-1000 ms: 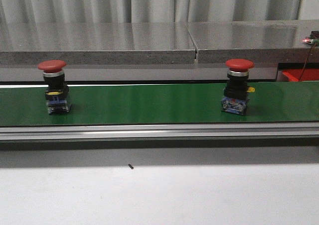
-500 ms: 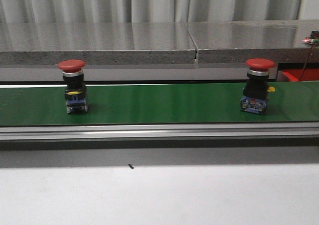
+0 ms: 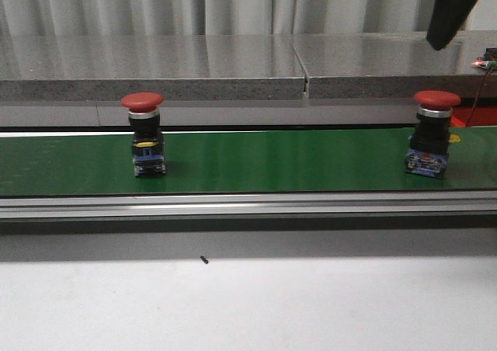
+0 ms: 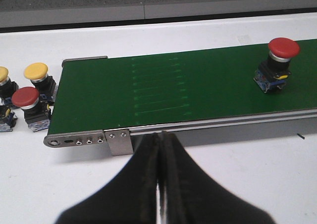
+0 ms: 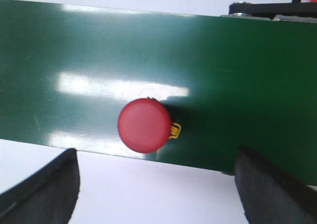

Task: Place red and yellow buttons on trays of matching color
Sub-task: 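Lower the right gripper onto the first red button at the belt's end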

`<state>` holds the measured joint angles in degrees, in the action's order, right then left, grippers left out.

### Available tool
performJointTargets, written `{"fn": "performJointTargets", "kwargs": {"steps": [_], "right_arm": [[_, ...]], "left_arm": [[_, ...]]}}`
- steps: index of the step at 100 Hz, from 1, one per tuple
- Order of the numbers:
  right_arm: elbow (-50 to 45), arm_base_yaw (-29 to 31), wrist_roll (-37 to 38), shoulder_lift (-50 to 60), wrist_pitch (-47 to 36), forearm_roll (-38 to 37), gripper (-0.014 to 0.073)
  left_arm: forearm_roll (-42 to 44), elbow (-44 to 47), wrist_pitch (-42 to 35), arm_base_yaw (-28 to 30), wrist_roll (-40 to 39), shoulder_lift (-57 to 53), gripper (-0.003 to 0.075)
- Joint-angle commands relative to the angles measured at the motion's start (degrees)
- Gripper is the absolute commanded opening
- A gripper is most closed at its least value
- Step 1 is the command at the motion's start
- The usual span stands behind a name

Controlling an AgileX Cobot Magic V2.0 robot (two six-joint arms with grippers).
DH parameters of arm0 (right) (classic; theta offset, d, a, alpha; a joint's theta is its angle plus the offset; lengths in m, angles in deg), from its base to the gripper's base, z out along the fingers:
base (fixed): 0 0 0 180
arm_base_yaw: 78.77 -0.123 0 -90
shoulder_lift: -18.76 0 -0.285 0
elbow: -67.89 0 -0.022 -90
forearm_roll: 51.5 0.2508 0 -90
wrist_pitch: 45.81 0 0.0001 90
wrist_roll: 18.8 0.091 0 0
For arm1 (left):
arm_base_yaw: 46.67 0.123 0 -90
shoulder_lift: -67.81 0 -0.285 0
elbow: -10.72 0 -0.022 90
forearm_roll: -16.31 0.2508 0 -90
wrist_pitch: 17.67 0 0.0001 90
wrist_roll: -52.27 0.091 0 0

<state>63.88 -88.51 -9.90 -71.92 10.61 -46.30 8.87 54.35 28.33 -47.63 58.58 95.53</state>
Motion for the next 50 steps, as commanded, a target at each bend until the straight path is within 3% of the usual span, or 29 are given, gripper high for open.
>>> {"fn": "performJointTargets", "kwargs": {"steps": [1,33,50], "right_arm": [[3.62,-0.50,2.28,-0.97,0.25,0.27,0.0631],[4.41,0.38,2.33,-8.22,0.18,-4.66,0.0601],[4.41,1.67,2.23,-10.03,-0.04,-4.71,0.0438]], "left_arm": [[-0.62,-1.45,-4.47,-0.45,-0.49,0.43,-0.0020],[-0.62,-1.45,-4.47,-0.45,-0.49,0.43,-0.0020],[-0.62,-1.45,-4.47,-0.45,-0.49,0.43,-0.0020]]}}
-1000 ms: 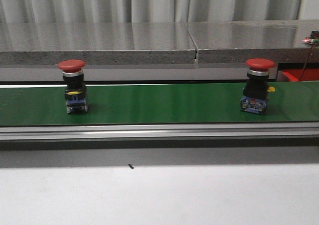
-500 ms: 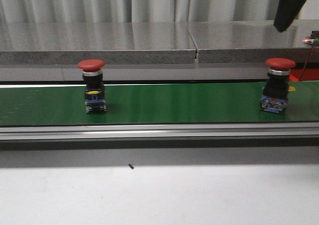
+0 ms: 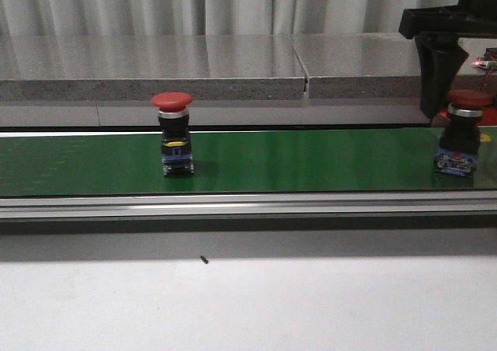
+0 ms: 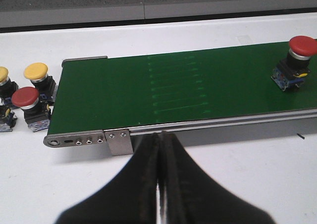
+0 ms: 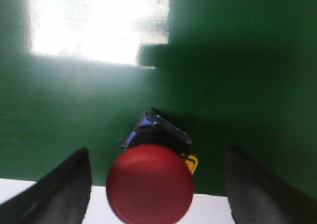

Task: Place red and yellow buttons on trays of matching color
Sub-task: 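Lower the right gripper onto the first red button at the belt's end, then lift the red button with the right gripper and lower it into the red tray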

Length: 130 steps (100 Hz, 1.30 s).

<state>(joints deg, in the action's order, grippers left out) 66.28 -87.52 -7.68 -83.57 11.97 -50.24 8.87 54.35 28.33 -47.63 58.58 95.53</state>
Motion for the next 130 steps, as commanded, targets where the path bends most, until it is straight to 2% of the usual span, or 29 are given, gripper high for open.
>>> {"fn": "performJointTargets", "kwargs": {"steps": [1,13,23,42,68,87,105,130], "right_arm": [[2.01,0.72,0.01,1.57,-1.32,-0.76,0.0416],[2.01,0.75,0.01,1.51,-1.23,-0.76,0.0204],[2.12,0.75,0.01,1.56,-1.67,-0.76,0.0132],[2.48,4.09,-0.42,3.28,-3.25,-1.92,0.0133],[10.77,16.44,-6.78,2.77,-1.42,-1.85,0.0132],[16.70,23.48,-8.42,-1.53,0.24,0.73,0.0132],[18.95,25.86,-8.48,-6.38,-1.62,1.14,0.0132],[21.74,25.92,-8.48,-13.90,-5.20,1.14,0.0132]], "left_arm": [[-0.62,-1.45,-4.47,-0.45,-0.49,0.43,-0.0020],[-0.62,-1.45,-4.47,-0.45,-0.49,0.43,-0.0020],[-0.62,-1.45,-4.47,-0.45,-0.49,0.43,-0.0020],[-0.62,-1.45,-4.47,-0.45,-0.49,0.43,-0.0020],[-0.62,-1.45,-4.47,-0.45,-0.49,0.43,-0.0020],[-0.62,-1.45,-4.47,-0.45,-0.49,0.43,-0.0020],[-0.62,-1.45,-4.47,-0.45,-0.49,0.43,-0.0020],[-0.62,-1.45,-4.47,-0.45,-0.49,0.43,-0.0020]]}}
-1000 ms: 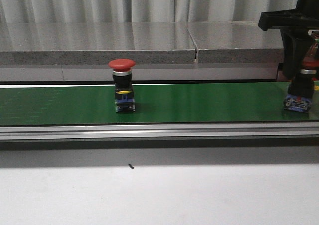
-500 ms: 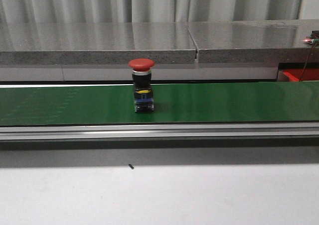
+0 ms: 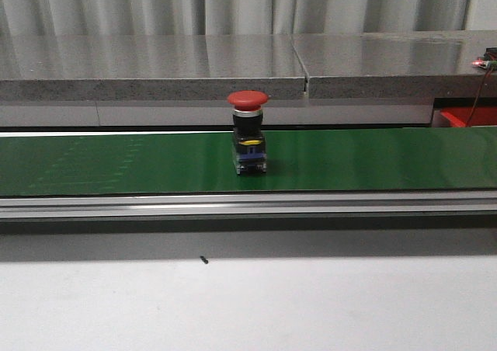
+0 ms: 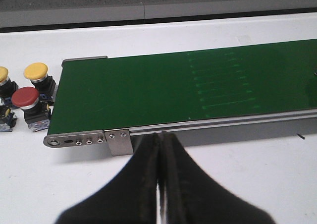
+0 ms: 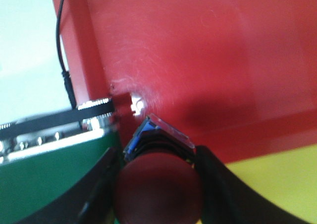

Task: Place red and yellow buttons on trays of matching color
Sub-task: 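Lift the red button with the right gripper and lower it into the red tray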

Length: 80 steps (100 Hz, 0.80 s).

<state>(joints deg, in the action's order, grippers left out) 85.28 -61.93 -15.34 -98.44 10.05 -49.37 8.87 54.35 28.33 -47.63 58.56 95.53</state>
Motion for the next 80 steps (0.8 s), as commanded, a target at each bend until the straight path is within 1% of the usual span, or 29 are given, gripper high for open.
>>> {"fn": "performJointTargets", "kwargs": {"steps": [1,21,68,74,76,78,80], "right_arm": [[2.92,0.33,-0.82,0.80,-3.29,0.21,0.0132],[3.18,0.53,-0.82,-2.68,-6.33,-1.38,0.0132],[3.18,1.42,-0.82,-7.05,-7.76,-1.46,0.0140],[3.18,1.42,-0.82,-7.05,-7.83,-1.46,0.0189],[3.18,1.42,-0.82,-7.05,-7.87,-1.46,0.0232],[3.18,1.42,-0.82,-7.05,-7.89,-1.46,0.0257],[3.18,1.42,-0.82,-7.05,-7.94,-1.46,0.0312]], "left_arm": [[-0.62,-1.45,-4.47,-0.45,-0.47,0.43,-0.0020],[-0.62,-1.45,-4.47,-0.45,-0.47,0.43,-0.0020],[-0.62,-1.45,-4.47,-0.45,-0.47,0.43,-0.0020],[-0.62,-1.45,-4.47,-0.45,-0.47,0.43,-0.0020],[-0.62,-1.45,-4.47,-0.45,-0.47,0.43,-0.0020],[-0.62,-1.45,-4.47,-0.45,-0.47,0.43,-0.0020],[-0.62,-1.45,-4.47,-0.45,-0.47,0.43,-0.0020]]}}
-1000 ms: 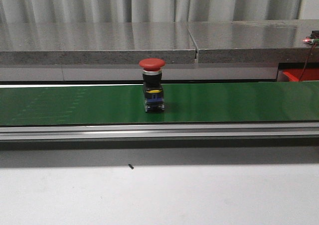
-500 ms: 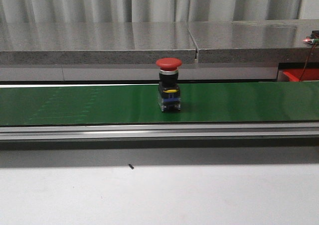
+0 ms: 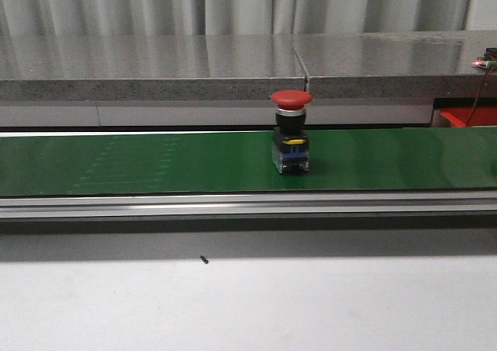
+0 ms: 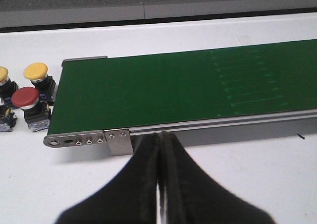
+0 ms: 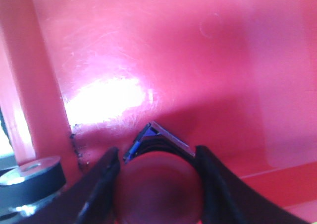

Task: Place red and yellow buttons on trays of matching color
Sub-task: 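Lift the red button with the right gripper and lower it into the red tray, then open the right gripper and grasp the second red button on the belt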

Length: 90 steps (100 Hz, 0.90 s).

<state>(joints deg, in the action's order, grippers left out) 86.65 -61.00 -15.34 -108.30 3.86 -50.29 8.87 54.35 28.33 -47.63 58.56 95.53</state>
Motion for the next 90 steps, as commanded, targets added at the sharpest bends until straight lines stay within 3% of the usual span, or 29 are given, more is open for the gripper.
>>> {"fn": "performJointTargets", "kwargs": {"steps": [1,7,18,55,90], "right_arm": [[1.80,0.49,-0.82,2.82,-1.75,-0.54,0.0312],[1.80,0.49,-0.82,2.82,-2.18,-0.54,0.0449],[1.80,0.49,-0.77,3.22,-2.84,-0.31,0.0545],[-0.20,0.31,-0.82,10.77,-4.04,0.36,0.0541],[-12.86,-4.64,-2.01,27.90,-6.02,0.76,0.0541]], "left_arm": [[-0.62,-1.45,-4.47,-0.45,-0.47,0.43,-0.0020],[-0.62,-1.45,-4.47,-0.45,-0.47,0.43,-0.0020],[-0.62,-1.45,-4.47,-0.45,-0.47,0.43,-0.0020],[-0.62,-1.45,-4.51,-0.45,-0.47,0.43,-0.0020],[-0.62,-1.45,-4.51,-0.45,-0.47,0.43,-0.0020]]}}
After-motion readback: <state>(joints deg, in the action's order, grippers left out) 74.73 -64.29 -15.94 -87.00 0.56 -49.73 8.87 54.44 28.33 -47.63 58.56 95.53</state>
